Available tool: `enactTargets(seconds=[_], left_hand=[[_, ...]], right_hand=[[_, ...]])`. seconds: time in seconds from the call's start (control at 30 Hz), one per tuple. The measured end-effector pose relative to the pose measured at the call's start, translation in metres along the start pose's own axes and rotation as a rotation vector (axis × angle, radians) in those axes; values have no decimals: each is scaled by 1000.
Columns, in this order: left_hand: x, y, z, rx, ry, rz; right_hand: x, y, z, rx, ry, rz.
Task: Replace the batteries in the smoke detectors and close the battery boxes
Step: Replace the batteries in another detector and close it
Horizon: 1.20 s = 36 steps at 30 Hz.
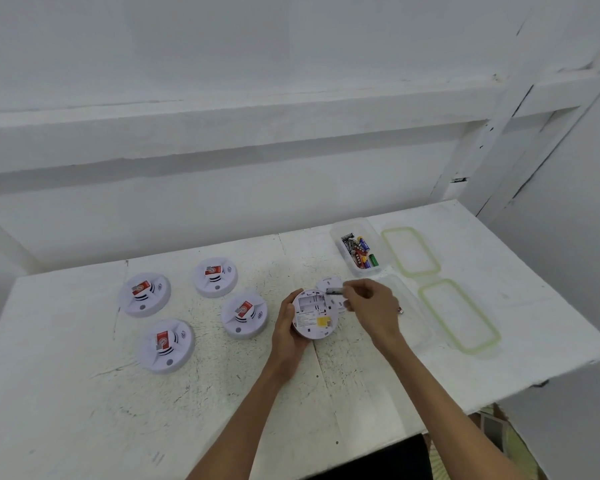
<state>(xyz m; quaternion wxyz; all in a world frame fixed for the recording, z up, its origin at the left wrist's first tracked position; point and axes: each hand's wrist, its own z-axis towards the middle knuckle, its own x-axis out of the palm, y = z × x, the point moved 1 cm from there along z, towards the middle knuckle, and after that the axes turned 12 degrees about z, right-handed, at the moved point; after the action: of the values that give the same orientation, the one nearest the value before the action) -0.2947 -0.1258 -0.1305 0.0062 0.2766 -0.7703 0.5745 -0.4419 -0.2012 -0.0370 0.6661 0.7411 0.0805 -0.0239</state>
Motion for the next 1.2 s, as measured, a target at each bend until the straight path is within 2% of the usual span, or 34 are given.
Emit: enactTargets(seconds=[0.13,0.33,0.53,0.73,0.93,1.1,1.2], left_hand=[[0,0,1,-15,1,-25],[1,0,0,-19,-3,-37],[1,0,2,-20,-4,-44],[1,-1,0,-21,-9,-58],[0,0,1,-37,-7,-66],[0,-2,2,-28,-6,-65],[0,-2,2,-32,-9,-80]], right_hand=[[-31,3,14,-142,-151,-105],[-70,-16,20,-89,-209,-213],[-76,-39,22,0,-125,-303],[-69,-43,27,-45,-107,-346],[-54,-28,43,-161,-106,-370],[-37,-11,73,-293,-51,-497],[-28,-5,99,-345,39,-641]])
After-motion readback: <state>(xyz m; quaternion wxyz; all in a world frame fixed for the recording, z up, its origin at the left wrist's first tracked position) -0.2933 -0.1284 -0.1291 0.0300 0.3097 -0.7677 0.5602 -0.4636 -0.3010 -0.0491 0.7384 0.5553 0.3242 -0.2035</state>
